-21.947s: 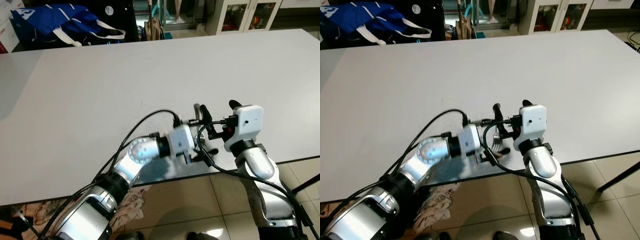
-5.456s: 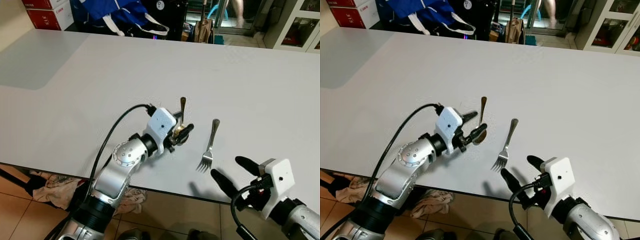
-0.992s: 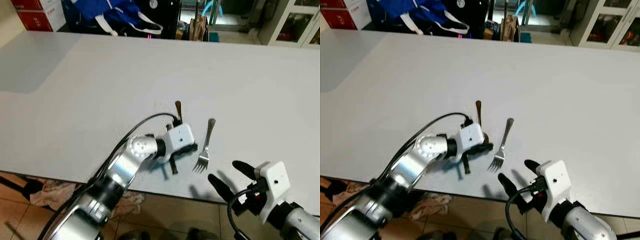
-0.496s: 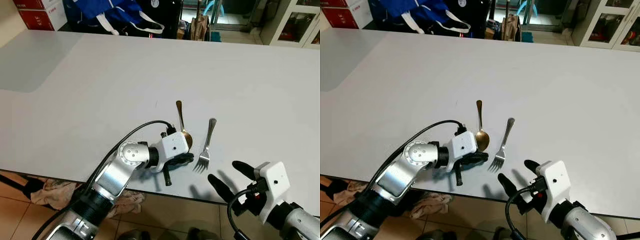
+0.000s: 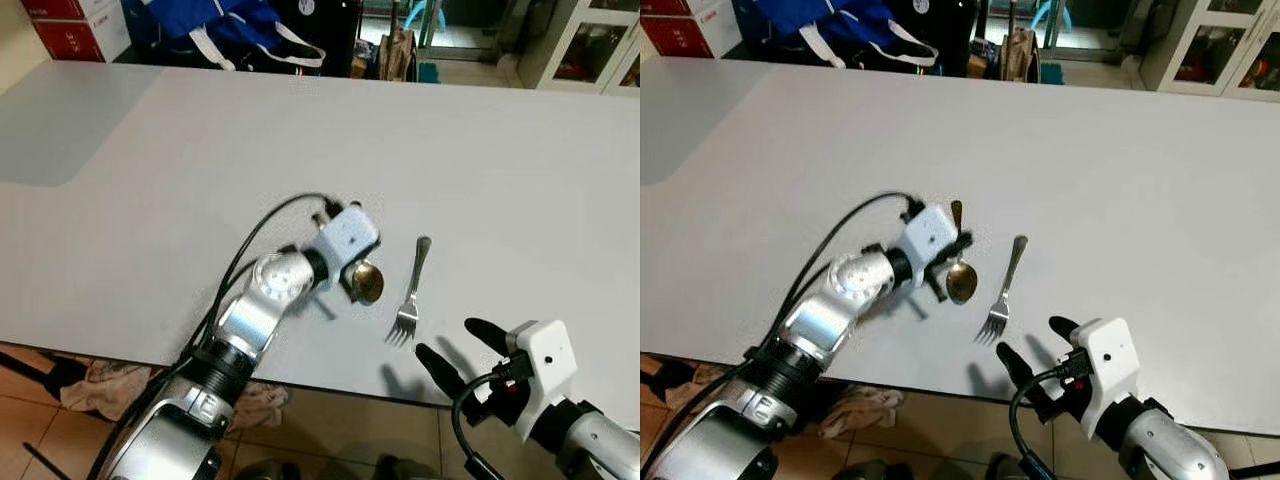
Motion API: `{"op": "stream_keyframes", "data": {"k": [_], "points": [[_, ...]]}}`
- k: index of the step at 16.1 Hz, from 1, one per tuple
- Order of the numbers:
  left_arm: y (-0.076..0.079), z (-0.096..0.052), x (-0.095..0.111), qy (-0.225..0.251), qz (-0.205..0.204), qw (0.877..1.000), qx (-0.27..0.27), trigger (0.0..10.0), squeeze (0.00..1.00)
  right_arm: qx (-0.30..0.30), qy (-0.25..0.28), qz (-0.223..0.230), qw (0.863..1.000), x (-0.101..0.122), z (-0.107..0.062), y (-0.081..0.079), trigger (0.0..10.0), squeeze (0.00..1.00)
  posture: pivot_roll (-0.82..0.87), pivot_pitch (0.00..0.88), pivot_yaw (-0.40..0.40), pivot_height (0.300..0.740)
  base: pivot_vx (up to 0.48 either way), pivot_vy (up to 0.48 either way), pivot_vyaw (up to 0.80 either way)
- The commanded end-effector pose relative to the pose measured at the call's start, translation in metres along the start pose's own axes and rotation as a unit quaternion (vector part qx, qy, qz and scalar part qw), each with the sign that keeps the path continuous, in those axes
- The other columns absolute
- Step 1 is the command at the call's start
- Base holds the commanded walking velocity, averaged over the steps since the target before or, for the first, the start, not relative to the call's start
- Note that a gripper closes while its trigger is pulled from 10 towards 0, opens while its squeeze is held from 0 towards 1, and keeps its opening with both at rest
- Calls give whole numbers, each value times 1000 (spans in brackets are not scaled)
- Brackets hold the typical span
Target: Setting the table
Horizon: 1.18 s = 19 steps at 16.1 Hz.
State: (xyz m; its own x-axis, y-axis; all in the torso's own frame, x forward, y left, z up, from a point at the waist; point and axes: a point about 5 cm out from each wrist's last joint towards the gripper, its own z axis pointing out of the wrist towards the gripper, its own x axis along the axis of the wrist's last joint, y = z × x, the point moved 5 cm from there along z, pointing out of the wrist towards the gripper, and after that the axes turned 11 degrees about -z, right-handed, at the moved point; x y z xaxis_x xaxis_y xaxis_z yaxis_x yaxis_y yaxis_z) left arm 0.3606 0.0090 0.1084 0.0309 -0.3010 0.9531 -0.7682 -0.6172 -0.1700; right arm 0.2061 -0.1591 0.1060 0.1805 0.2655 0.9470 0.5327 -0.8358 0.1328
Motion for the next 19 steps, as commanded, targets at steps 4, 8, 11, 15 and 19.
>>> {"op": "stream_keyframes", "data": {"k": [4, 8, 11, 15, 19], "points": [[18, 2, -21, -19, -2, 999, -32, 10000, 0, -1, -1, 2, 1000, 0, -3, 0, 10000, 0, -154, 83, 41, 740, 0, 0, 0], [28, 3, -8, 19, 28, 997, -64, 10000, 0, 2, -1, 2, 1000, 0, -3, -2, 10000, 0, -150, 89, 41, 740, 0, 0, 0], [34, 5, 2, 32, 33, 996, -78, 10000, 0, 3, 0, 3, 1000, 1, -2, -3, 10000, 0, -149, 90, 42, 740, 0, 0, 0], [35, 3, -12, 4, 37, 996, -86, 10000, 0, 3, -2, 2, 1000, 0, -2, -3, 10000, 0, -148, 91, 42, 740, 0, 0, 0], [31, 1, -38, -58, 39, 994, -78, 10000, 0, 4, -3, 3, 1000, -1, -2, -3, 10000, 0, -147, 93, 42, 740, 0, 0, 0]]}}
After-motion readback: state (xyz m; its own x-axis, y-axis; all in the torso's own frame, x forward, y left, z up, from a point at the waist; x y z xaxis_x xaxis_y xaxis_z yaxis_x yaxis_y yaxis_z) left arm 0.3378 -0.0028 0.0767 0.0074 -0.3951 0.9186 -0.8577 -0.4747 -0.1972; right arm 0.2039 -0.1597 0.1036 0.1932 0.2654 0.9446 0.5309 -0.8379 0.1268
